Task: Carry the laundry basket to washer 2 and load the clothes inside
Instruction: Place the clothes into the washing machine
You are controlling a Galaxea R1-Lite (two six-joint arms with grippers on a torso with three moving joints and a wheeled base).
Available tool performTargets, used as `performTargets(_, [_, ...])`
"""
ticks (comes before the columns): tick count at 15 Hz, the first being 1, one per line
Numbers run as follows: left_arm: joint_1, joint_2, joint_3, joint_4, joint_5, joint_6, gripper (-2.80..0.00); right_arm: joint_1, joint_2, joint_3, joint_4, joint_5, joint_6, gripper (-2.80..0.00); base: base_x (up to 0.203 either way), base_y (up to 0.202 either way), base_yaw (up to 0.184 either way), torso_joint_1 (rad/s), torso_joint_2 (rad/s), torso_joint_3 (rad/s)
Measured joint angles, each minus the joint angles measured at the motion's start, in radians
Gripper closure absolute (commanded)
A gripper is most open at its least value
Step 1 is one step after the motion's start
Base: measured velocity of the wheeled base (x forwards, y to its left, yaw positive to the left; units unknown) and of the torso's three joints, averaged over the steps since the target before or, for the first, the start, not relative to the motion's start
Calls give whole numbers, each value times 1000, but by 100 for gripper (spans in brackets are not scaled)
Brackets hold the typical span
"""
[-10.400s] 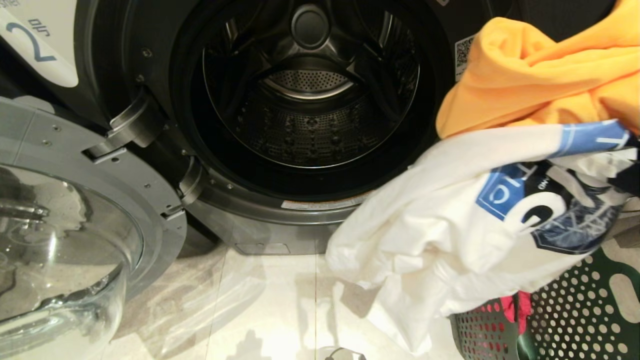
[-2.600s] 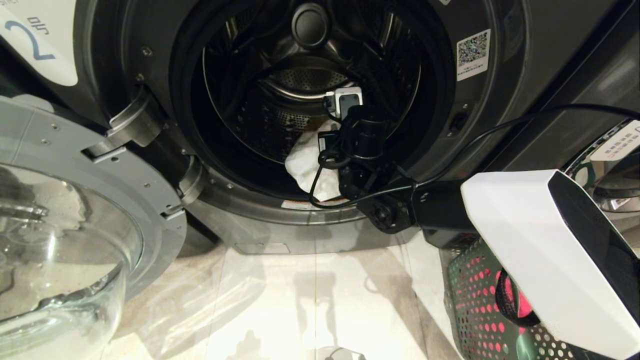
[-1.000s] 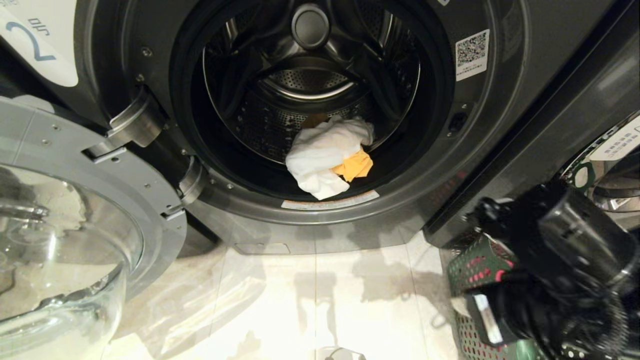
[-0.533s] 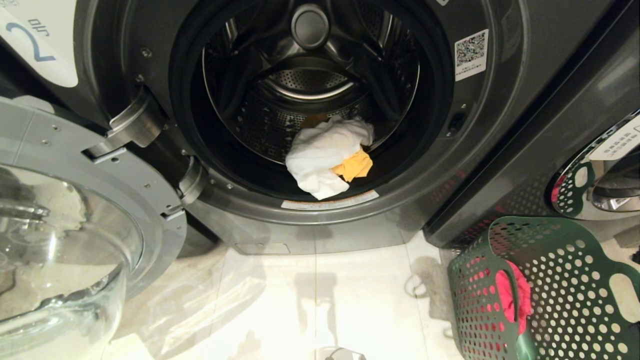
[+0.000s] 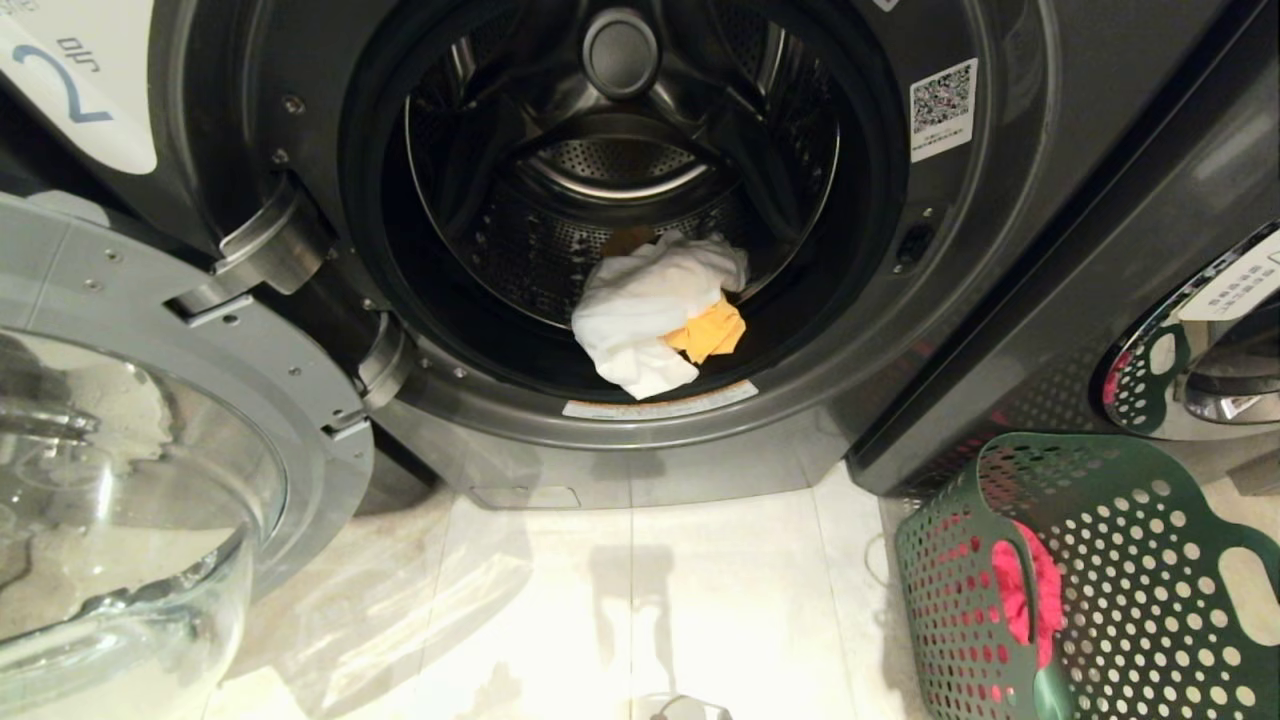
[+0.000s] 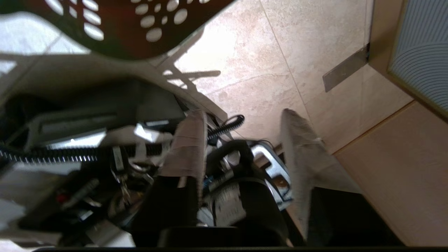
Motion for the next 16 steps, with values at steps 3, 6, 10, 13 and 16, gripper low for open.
performTargets(3, [0, 0, 0, 0, 0, 0, 0, -90, 144, 52, -186, 31, 0, -280, 0, 0, 0, 0, 0, 0])
performTargets(6, [0, 0, 0, 0, 0, 0, 0, -168, 318, 101, -424, 142, -5, -280, 0, 0, 0, 0, 0, 0])
performTargets(10, [0, 0, 0, 0, 0, 0, 0, -199, 540, 116, -706, 202, -41, -280, 0, 0, 0, 0, 0, 0])
performTargets(13, [0, 0, 0, 0, 0, 0, 0, -201, 720, 107, -895, 224, -107, -280, 0, 0, 0, 0, 0, 0])
performTargets(16, [0, 0, 0, 0, 0, 0, 0, -194, 881, 54, -1020, 281, -191, -280, 0, 0, 0, 0, 0, 0])
